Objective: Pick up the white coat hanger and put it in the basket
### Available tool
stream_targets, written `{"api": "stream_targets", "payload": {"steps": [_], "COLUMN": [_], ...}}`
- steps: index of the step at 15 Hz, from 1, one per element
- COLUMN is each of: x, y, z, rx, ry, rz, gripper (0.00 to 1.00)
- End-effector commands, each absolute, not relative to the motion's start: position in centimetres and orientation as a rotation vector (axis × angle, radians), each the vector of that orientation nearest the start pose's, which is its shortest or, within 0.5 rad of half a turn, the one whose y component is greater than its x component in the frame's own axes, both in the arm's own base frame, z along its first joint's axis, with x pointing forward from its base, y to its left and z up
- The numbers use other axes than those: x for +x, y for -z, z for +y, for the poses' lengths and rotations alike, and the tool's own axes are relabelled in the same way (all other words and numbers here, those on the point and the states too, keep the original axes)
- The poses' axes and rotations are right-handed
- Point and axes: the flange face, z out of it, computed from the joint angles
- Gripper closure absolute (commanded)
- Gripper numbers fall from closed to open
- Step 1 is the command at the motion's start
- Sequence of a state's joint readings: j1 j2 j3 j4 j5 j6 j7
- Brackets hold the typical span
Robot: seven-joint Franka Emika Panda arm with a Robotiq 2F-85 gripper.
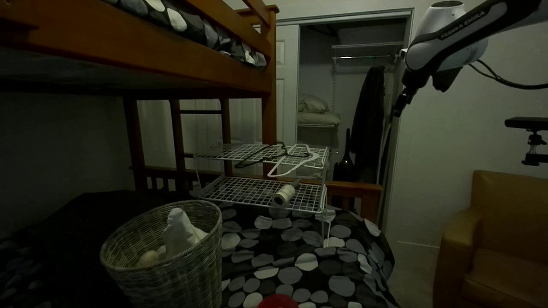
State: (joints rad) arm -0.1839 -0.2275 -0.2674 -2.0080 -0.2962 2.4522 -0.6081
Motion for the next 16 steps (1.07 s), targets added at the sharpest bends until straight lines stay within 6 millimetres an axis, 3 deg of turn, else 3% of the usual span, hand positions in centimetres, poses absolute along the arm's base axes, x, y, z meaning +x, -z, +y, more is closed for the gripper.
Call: {"api": "stream_targets", "payload": {"steps": [1,2,3,6,10,16], "x": [54.8,55.8,53.1,56.1,56.1,57.9], "y": [-62.7,-62.8,-63.0,-62.5,-62.8,-59.0], "z": [-22.2,-21.0,-22.1,-20.0,-20.6,-11.2], "rx": [2.542,2.523,2.544,2.533,2.525,2.609], "ry": [-0.757,-0.8,-0.749,-0.784,-0.785,-0.574], "rz": [0.622,0.69,0.587,0.673,0.672,1.048], "gripper": [0.0,0.0,0.0,0.0,0.0,0.0]}}
